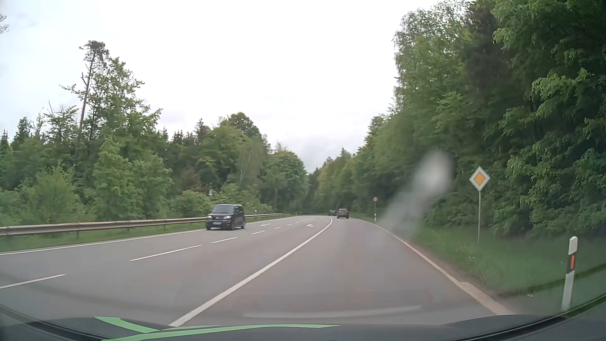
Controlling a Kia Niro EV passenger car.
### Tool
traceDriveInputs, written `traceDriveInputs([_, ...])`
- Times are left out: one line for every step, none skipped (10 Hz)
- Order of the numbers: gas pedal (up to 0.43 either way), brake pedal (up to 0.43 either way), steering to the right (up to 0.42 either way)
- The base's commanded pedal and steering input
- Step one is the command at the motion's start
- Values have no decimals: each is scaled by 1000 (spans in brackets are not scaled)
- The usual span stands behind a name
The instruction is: Follow the waypoints while adhering to traffic rules and regulations
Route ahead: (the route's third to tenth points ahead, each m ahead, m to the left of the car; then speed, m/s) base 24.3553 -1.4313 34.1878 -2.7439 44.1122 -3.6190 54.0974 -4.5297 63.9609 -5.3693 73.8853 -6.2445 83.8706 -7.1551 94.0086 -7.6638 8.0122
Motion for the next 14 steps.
traceDriveInputs([571, 0, 143])
traceDriveInputs([579, 0, 129])
traceDriveInputs([591, 0, 112])
traceDriveInputs([598, 0, 81])
traceDriveInputs([610, 0, 48])
traceDriveInputs([610, 0, 28])
traceDriveInputs([610, 0, 10])
traceDriveInputs([610, 0, 6])
traceDriveInputs([610, 0, 6])
traceDriveInputs([610, 0, 6])
traceDriveInputs([610, 0, 6])
traceDriveInputs([610, 0, 6])
traceDriveInputs([610, 0, 6])
traceDriveInputs([610, 0, 6])
